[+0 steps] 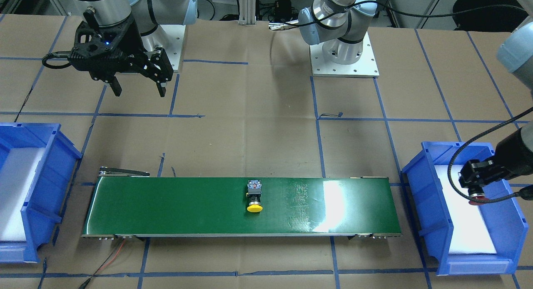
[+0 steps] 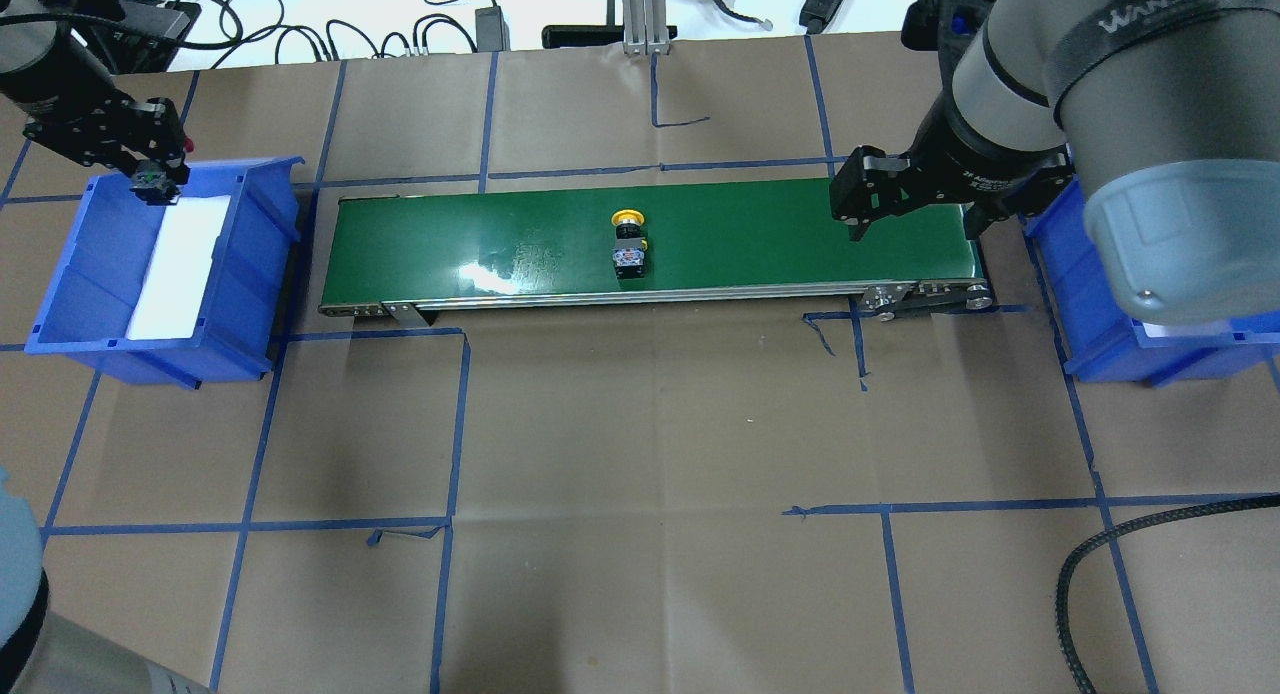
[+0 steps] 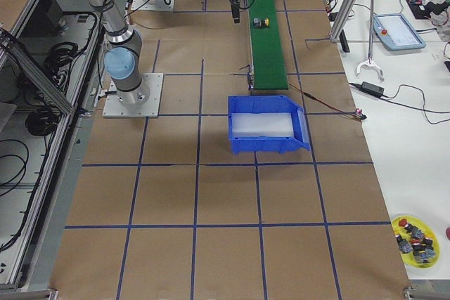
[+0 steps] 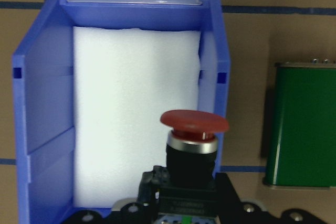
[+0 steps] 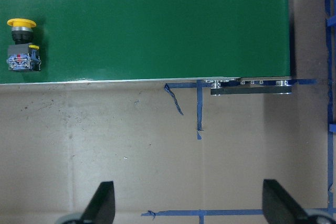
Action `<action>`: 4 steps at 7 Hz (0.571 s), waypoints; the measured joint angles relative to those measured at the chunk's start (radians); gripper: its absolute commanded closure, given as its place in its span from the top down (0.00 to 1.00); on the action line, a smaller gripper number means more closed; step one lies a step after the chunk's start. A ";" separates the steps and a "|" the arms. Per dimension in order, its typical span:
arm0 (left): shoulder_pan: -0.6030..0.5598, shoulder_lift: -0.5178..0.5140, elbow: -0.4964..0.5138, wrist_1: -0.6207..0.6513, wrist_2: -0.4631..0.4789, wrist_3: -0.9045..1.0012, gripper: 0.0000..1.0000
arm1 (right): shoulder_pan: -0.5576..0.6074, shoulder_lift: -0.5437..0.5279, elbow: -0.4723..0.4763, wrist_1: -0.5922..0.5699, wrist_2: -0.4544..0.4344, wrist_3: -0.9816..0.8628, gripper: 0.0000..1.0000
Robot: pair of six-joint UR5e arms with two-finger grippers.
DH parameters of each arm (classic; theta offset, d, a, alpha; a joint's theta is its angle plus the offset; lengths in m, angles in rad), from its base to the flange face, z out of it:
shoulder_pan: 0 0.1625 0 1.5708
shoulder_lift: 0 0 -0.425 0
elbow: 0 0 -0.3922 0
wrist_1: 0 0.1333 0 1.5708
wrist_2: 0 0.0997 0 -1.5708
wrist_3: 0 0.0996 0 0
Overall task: Transport two buttons from left to right
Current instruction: 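Carry the red button with the left gripper onto the conveyor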
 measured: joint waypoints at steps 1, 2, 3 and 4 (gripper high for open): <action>-0.065 0.002 -0.005 0.000 -0.002 -0.101 0.00 | 0.000 0.001 0.001 0.001 0.000 0.000 1.00; -0.129 -0.002 -0.014 0.002 -0.004 -0.189 0.00 | 0.000 0.001 0.002 0.002 0.001 -0.001 1.00; -0.184 -0.009 -0.031 0.009 -0.005 -0.256 0.00 | 0.000 0.002 0.003 0.004 0.000 -0.002 1.00; -0.219 -0.017 -0.066 0.037 -0.005 -0.301 0.00 | 0.000 0.002 0.004 0.005 0.000 -0.002 1.00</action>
